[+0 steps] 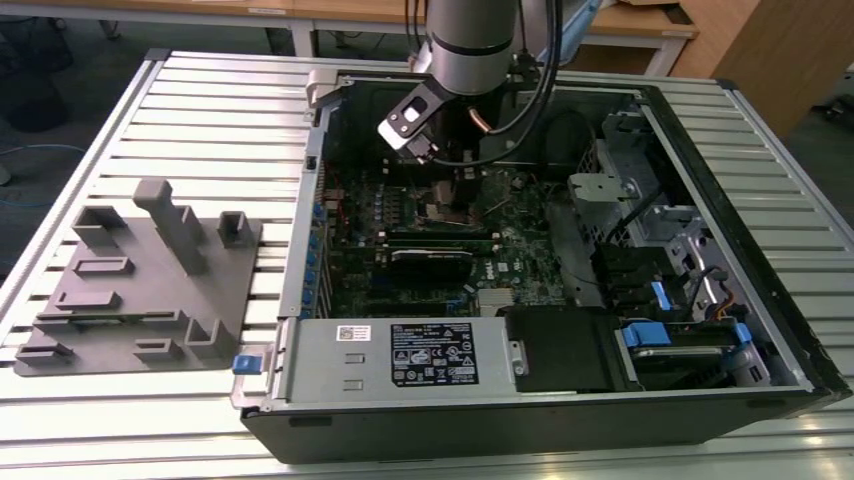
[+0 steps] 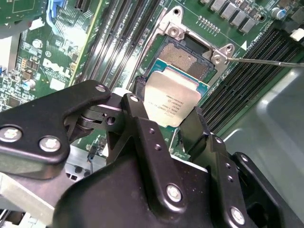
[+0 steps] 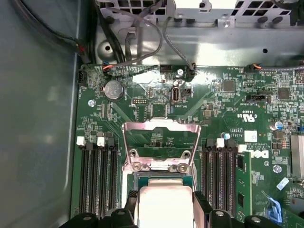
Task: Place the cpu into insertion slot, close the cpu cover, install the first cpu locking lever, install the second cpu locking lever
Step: 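Place the cpu into insertion slot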
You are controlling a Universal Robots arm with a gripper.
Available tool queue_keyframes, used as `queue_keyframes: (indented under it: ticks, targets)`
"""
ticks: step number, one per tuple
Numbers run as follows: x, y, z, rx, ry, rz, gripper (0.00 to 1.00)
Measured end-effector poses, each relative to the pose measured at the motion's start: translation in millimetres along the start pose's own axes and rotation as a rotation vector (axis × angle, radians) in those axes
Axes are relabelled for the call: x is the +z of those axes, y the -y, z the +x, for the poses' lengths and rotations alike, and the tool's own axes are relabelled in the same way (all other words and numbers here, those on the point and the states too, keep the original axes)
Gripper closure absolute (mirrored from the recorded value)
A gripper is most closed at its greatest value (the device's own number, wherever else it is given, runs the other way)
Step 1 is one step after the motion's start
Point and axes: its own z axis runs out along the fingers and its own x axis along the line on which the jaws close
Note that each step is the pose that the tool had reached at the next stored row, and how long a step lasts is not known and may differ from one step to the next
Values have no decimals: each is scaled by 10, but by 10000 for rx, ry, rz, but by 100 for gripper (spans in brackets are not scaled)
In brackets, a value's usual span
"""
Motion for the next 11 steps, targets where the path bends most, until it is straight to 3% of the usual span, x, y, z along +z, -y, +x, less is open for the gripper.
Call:
queue_keyframes:
  ticks: [6, 11]
  targets:
    - [67, 45, 7, 235, 19, -5, 46]
    - [99, 78, 16, 272, -10, -15, 46]
